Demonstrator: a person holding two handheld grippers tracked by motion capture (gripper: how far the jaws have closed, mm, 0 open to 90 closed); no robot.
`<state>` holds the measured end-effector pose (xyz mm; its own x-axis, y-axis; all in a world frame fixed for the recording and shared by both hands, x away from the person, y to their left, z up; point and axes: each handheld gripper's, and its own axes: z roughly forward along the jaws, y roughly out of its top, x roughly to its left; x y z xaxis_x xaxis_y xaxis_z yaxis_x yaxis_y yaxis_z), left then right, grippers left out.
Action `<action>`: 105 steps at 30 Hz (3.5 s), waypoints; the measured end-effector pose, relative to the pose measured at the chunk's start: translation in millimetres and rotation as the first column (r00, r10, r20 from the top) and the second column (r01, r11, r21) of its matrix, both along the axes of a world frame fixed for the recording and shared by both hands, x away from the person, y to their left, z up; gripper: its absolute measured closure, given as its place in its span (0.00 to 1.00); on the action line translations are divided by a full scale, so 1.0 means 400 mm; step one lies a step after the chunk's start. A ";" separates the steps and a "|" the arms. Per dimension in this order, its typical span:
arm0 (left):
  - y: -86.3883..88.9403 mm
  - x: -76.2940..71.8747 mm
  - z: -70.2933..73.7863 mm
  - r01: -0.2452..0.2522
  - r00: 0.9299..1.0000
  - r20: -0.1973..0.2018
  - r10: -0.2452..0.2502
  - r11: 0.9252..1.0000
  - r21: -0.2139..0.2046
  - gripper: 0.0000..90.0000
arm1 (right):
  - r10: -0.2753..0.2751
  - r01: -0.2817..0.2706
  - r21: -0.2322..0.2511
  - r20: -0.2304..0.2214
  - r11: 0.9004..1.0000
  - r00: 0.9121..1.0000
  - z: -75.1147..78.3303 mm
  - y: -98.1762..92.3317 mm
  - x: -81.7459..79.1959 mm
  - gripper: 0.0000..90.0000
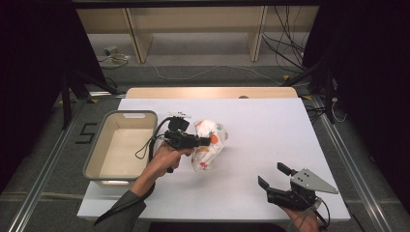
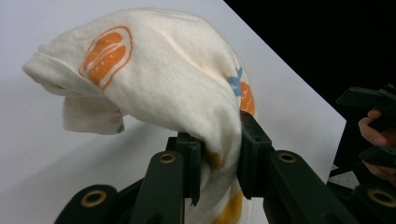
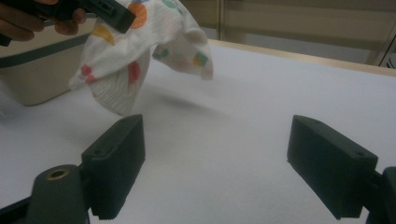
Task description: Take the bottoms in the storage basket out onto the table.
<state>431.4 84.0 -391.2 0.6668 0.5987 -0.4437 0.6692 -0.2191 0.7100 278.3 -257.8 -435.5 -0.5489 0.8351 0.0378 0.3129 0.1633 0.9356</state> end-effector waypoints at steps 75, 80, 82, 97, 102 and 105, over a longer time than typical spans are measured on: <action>-0.117 0.013 -0.175 0.091 0.989 -0.130 -0.070 0.983 0.161 0.68 | 0.010 -0.010 -0.008 0.004 1.000 1.000 0.001 0.002 -0.001 0.22; -0.121 0.013 -0.181 0.108 0.986 -0.147 -0.083 0.980 0.170 0.59 | 0.010 -0.010 -0.007 0.005 1.000 1.000 0.001 0.003 -0.001 0.22; -0.122 0.014 -0.183 0.117 0.983 -0.157 -0.090 0.979 0.170 0.54 | 0.010 -0.010 -0.007 0.004 1.000 1.000 0.001 0.002 -0.002 0.22; -0.133 -0.007 -0.153 0.140 0.985 -0.125 -0.116 0.968 0.210 0.30 | 0.009 -0.009 -0.006 0.005 1.000 1.000 0.001 0.002 -0.002 0.22; -0.124 -0.010 -0.145 0.137 0.987 -0.112 -0.117 0.970 0.199 0.29 | 0.008 -0.008 -0.004 0.007 1.000 1.000 0.001 0.003 -0.002 0.22; -0.119 -0.012 -0.142 0.139 0.987 -0.111 -0.120 0.971 0.194 0.27 | 0.010 -0.010 -0.006 0.006 1.000 1.000 0.000 0.003 -0.002 0.22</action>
